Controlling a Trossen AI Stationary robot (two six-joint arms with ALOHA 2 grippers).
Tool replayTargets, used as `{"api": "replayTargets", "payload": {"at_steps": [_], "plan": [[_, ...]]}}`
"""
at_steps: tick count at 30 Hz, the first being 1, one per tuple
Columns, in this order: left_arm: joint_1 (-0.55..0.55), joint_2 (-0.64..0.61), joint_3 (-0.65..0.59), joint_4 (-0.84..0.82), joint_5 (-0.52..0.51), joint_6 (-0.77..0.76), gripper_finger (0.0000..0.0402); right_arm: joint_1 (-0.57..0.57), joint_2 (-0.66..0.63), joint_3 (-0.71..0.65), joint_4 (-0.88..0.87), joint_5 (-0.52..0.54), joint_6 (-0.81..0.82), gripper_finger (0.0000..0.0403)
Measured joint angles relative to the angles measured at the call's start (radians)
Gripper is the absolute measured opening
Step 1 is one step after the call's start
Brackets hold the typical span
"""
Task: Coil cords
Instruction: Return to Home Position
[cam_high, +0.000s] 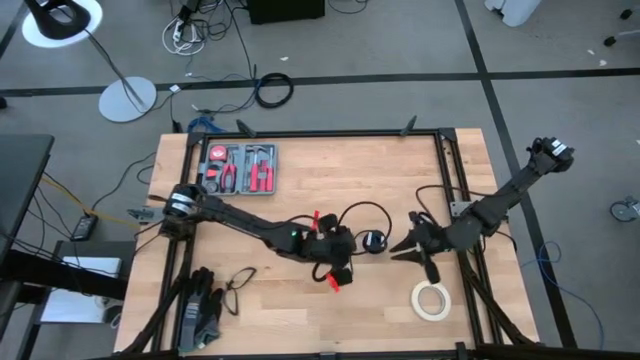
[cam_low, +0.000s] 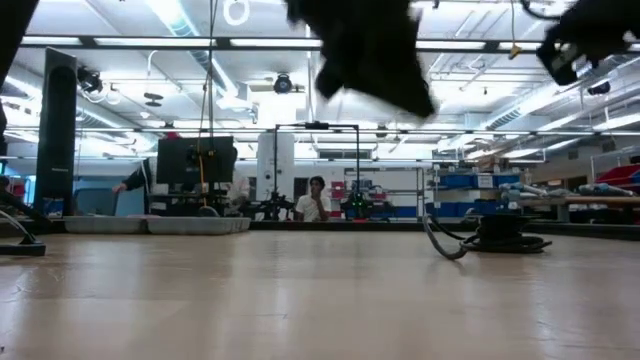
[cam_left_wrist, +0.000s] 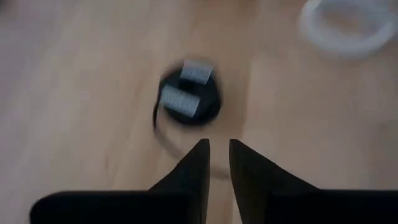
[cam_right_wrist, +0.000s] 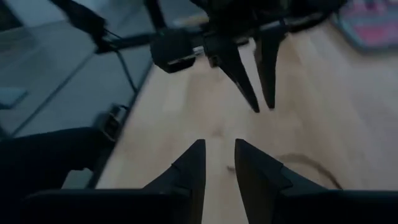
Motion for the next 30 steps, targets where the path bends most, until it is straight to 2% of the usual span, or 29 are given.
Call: {"api": "replayTargets", "payload": {"at_steps": [5,9,11,16,19,23,26,30], "plan": [[-0.062,-0.064,0.0,0.154,-0.057,0.169,0.0065,0.059,-0.115,0.0,0.061,-0.002,-0.236,0.0084],[-0.109,-0.105,0.0,0.239,-0.03,0.291,0.0065,0.091,-0.217,0.0,0.087,-0.039,-0.373,0.0084],[-0.123,-0.12,0.0,0.264,0.04,0.329,0.0065,0.104,-0.266,0.0,0.081,-0.135,-0.434,0.0084],[-0.131,-0.145,-0.001,0.317,0.252,0.364,0.0065,0.114,-0.356,0.0,0.039,-0.494,-0.514,0.0084],[-0.132,-0.147,-0.002,0.351,0.38,0.38,0.0065,0.114,-0.397,0.0,-0.005,-0.632,-0.519,0.0084],[-0.132,-0.147,-0.009,0.433,0.566,0.402,0.0065,0.116,-0.432,0.0,-0.05,-0.664,-0.498,0.0084],[-0.132,-0.148,-0.055,0.56,0.649,0.403,0.0064,0.115,-0.458,0.0,-0.055,-0.628,-0.492,0.0084],[-0.132,-0.147,-0.185,0.824,0.716,0.346,0.0064,0.115,-0.497,0.0,-0.045,-0.61,-0.485,0.0084]]}}
